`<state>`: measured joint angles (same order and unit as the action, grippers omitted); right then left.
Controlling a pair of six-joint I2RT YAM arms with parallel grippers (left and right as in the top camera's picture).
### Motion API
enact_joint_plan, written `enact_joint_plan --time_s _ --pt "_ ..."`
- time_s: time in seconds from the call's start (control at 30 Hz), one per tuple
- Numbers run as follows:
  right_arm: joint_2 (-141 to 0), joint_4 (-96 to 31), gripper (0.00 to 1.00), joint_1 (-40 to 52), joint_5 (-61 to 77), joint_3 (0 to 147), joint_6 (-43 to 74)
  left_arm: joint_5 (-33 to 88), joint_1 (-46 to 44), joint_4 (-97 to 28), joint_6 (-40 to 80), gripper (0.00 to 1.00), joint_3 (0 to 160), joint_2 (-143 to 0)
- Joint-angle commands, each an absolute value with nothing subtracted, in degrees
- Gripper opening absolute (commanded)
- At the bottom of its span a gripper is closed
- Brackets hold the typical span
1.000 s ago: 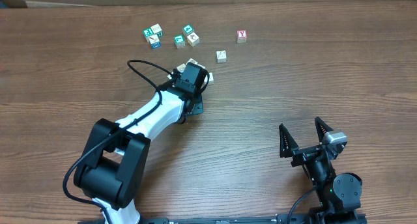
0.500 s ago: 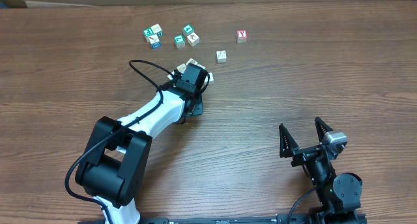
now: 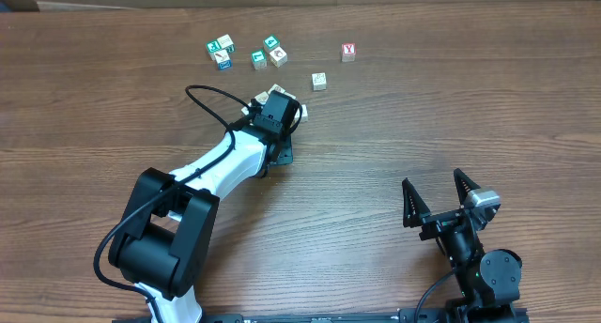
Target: Form a horizontal line
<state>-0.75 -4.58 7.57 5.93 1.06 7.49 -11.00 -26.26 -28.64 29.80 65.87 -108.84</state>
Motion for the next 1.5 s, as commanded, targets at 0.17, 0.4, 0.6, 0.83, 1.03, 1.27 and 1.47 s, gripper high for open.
enact_joint_plan --time_s 0.17,0.4,0.6,0.83,1.03,1.27,1.47 --pt "-0.4 -4.4 1.00 7.4 5.5 0.5 7.6 -12.6 -26.3 -28.0 29.5 0.29 65.3 -109.4" --pt "-0.4 -4.4 1.00 7.4 5.5 0.5 7.6 -12.6 -26.3 -27.1 28.3 0.30 65.3 -109.4" --pt "-0.4 -4.4 1.00 7.4 5.5 0.5 7.6 -12.6 -26.3 -27.2 28.3 0.41 65.3 -109.4" --pt "-0.4 -4.4 1.00 7.4 5.5 0.5 7.6 -12.7 -26.3 -27.1 28.3 0.33 65.3 -109.4" --pt "-0.4 -4.4 1.00 7.4 5.5 0.5 7.6 -13.8 -26.3 -27.2 28.3 0.32 65.3 -109.4" --pt "-0.4 -4.4 1.00 7.4 5.5 0.5 7.6 -14.0 -26.3 -26.5 28.3 0.33 65.3 -109.4" --pt "-0.4 -4.4 1.00 7.4 5.5 0.5 7.6 -15.1 -26.3 -25.6 28.2 0.33 65.3 -109.4"
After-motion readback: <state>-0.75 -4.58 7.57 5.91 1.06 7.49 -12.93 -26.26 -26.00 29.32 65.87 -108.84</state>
